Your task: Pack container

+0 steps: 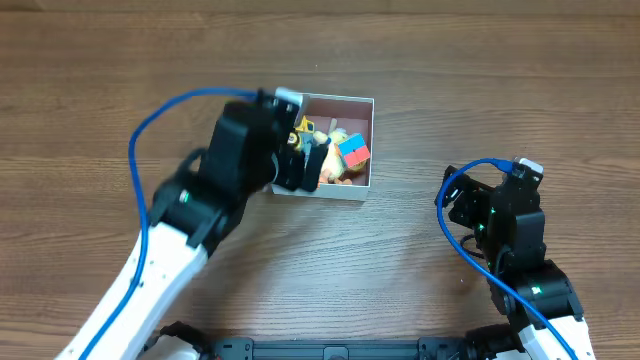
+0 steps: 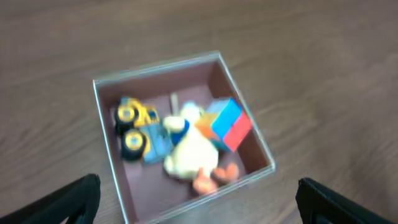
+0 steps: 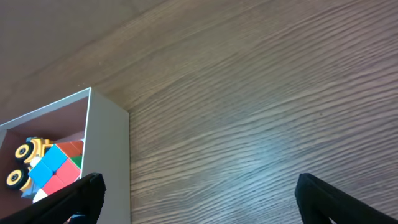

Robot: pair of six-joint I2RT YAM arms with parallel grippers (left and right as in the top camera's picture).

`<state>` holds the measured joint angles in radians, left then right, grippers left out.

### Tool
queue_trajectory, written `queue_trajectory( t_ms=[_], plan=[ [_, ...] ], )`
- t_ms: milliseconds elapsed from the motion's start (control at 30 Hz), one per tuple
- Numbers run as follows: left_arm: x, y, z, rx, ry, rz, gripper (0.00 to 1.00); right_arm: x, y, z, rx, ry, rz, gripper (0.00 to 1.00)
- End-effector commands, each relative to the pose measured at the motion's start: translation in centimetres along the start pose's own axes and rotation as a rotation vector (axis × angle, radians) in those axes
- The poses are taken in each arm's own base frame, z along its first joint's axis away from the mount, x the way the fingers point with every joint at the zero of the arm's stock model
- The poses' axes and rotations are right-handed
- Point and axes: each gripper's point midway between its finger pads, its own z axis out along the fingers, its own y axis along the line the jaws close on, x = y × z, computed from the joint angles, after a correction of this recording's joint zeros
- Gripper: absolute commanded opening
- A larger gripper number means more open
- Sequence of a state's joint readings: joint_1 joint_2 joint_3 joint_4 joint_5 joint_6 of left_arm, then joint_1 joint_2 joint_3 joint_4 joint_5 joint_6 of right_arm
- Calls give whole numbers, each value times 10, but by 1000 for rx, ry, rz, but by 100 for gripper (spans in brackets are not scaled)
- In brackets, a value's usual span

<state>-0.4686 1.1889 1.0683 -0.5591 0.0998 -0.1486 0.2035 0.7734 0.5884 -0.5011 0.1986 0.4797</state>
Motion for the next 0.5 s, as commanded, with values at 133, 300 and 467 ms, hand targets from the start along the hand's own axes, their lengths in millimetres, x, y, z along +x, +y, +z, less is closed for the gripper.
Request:
queue_trajectory(
  t_ms=[133,300,467],
  plan=[
    [63,54,-39,-90,-113,-74,100,-6,-1,-2,5,-23,12,100],
    [79,76,-73,-161,-260,-70,100,-5,-1,-2,5,-22,12,100],
    [80,77,-88,-144,-444,64,100,-5,-1,-2,5,-22,12,100]
  ],
)
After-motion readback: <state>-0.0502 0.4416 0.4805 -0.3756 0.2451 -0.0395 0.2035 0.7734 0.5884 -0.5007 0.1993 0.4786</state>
